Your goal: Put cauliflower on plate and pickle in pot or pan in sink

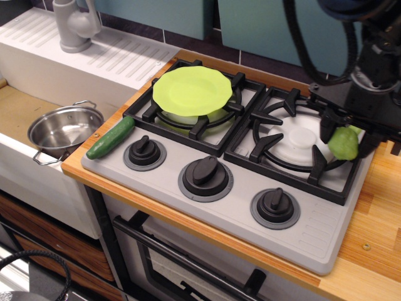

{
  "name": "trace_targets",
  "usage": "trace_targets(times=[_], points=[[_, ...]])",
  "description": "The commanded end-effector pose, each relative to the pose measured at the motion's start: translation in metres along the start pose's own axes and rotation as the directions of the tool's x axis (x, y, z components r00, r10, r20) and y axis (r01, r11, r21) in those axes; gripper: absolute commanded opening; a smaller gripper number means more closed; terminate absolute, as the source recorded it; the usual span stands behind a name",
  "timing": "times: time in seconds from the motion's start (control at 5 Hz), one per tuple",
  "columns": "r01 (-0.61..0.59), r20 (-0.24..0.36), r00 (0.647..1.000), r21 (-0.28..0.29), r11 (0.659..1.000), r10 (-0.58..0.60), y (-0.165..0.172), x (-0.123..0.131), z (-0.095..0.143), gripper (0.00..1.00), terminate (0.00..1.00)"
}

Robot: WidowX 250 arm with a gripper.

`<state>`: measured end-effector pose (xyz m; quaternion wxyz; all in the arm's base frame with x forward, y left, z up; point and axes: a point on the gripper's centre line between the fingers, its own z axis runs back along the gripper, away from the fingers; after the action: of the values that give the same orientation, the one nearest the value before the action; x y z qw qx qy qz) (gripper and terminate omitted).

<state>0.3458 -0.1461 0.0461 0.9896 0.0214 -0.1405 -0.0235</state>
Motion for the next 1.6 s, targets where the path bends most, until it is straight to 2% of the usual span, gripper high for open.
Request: trace_targets(times=[0.0,0.4,1.2,1.4], points=[[0.000,0.024,1.000,0.006,1.000,0.000,-0.002,0.010,0.056,0.00,0.00],[0.030,0.005,1.000,0.035,0.999,-0.030,0.013,0.012,0.080,0.00,0.00],[0.136,0.064,0.988,0.038,0.990,-0.138,0.080,0.029,0.064,0.00,0.00],[0.161,0.061,0.985,0.046,0.986,-0.164,0.098,0.032,0.067,0.00,0.00]])
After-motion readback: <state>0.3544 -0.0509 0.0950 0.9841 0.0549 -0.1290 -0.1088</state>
